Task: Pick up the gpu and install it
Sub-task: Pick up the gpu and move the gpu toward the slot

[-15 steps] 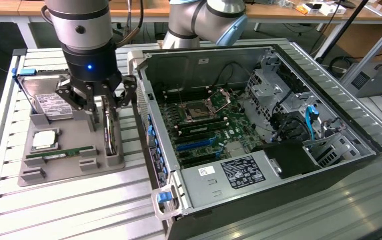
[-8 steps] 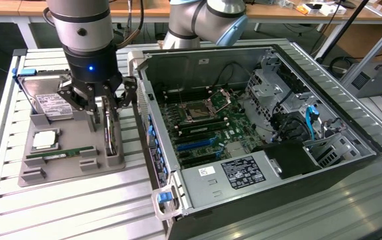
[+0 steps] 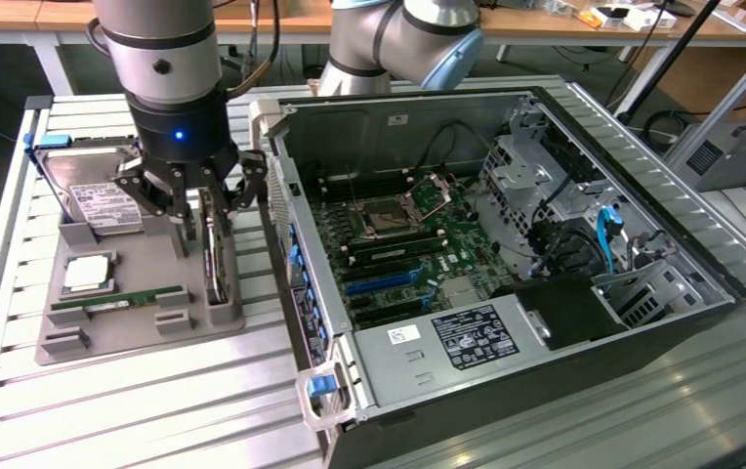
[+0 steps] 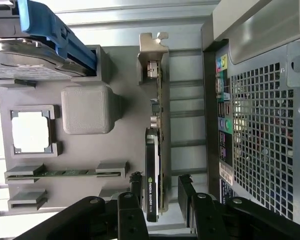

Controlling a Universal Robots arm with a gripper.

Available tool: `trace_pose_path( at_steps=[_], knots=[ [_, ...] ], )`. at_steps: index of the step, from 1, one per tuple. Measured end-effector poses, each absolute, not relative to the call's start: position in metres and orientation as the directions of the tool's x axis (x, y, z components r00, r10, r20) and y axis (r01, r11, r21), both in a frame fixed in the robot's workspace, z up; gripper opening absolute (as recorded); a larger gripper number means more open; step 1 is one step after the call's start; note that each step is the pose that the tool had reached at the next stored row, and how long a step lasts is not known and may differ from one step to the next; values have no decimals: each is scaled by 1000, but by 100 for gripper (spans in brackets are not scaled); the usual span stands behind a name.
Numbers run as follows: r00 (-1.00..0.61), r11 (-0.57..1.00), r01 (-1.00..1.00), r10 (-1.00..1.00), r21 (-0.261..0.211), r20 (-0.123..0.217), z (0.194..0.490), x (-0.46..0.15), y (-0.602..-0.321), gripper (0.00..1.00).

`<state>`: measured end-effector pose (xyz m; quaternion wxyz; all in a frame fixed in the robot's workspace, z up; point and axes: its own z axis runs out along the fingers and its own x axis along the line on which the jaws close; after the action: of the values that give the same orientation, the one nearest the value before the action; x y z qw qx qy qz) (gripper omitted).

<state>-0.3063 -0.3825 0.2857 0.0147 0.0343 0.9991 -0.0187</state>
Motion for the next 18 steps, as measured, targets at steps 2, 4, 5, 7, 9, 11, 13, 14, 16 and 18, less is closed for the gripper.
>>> trace_pose_path(
  at_steps=[2,4,5,7,9,11,13,14,16,18],
  knots=[
    [-997,997,68,67,-36,-31,284,-306,-381,42],
    [-997,997,67,66,-36,-31,282,-306,-379,42],
    [-997,997,66,65,-36,-31,282,-306,-378,42],
    [-997,997,66,65,-37,-30,280,-306,-378,42],
    [-997,997,66,64,-36,-31,278,-306,-377,42],
    [-997,997,65,64,-36,-31,276,-306,-376,42],
    [-997,997,65,64,-36,-31,273,-306,-375,42],
    [-997,997,65,64,-37,-31,272,-306,-375,42],
    [-997,997,65,64,-36,-30,269,-307,-373,42],
    [-997,997,65,64,-36,-31,267,-307,-372,42]
  ],
)
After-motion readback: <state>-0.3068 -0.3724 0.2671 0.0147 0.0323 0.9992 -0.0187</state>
